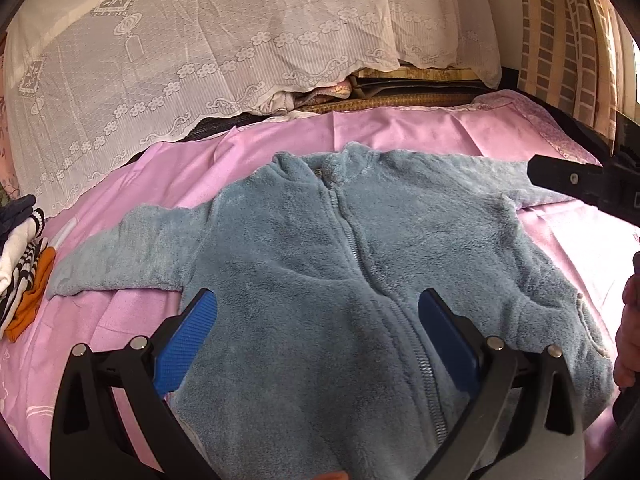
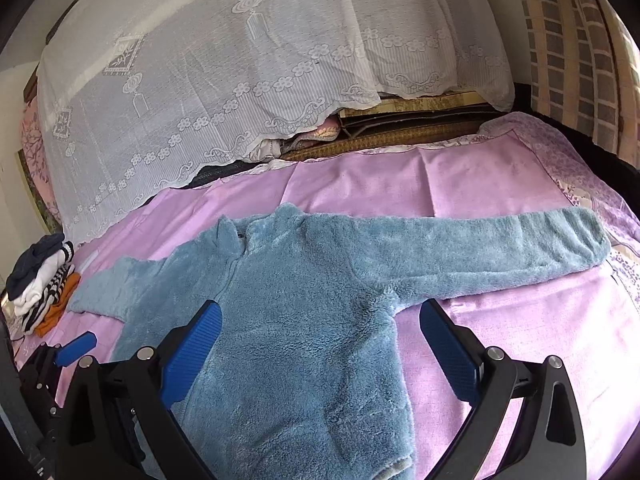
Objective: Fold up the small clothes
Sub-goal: 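Reach the right gripper to the jacket's sleeve cuff and grasp it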
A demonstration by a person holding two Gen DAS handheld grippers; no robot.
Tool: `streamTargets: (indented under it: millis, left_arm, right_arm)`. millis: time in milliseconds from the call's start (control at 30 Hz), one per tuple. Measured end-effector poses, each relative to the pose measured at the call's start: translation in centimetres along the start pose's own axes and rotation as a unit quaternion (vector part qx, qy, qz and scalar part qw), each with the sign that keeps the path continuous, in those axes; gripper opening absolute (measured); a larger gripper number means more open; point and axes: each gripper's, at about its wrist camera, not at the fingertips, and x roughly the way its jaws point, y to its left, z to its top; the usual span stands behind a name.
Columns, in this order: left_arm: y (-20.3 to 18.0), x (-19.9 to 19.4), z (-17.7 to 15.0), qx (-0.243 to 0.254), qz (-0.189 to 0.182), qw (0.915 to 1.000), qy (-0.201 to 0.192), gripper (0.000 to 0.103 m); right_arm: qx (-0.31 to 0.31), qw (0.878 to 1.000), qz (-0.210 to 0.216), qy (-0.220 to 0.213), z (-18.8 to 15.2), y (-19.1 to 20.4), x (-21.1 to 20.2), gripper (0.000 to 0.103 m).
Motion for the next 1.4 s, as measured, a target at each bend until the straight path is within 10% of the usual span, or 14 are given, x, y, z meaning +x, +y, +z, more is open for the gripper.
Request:
streamTargets:
  millis: [400,833,1000,1400]
  left_arm:
    - [-15.4,4.5,7.2,0.138,-0.072,0.9879,-0.001,0.098]
    - [-23.7,10.9,7.3,0.164,-0.093,0.9815,0.037,0.098]
    - [-23.3,12.0,7.0,0.143,-0.105,0.9825,0.058,0.097]
    - [-25.0,12.2,7.0,0.177,-0.096,0.9783,0.049,0.056]
  right_arm:
    - [0.179,0.984,-0.023,-0.002,2.2,-16.2,-1.4,0.100]
    - [0.425,0.904,0.050,0.009,-0.5,-32.0,1.7,0.100]
    - [0.395,0.918,0.029,0.000,1.5,-33.7,3.2,0.097]
    - [0.363,0.932,-0.027,0.005,1.1,-36.4,7.0,0.012]
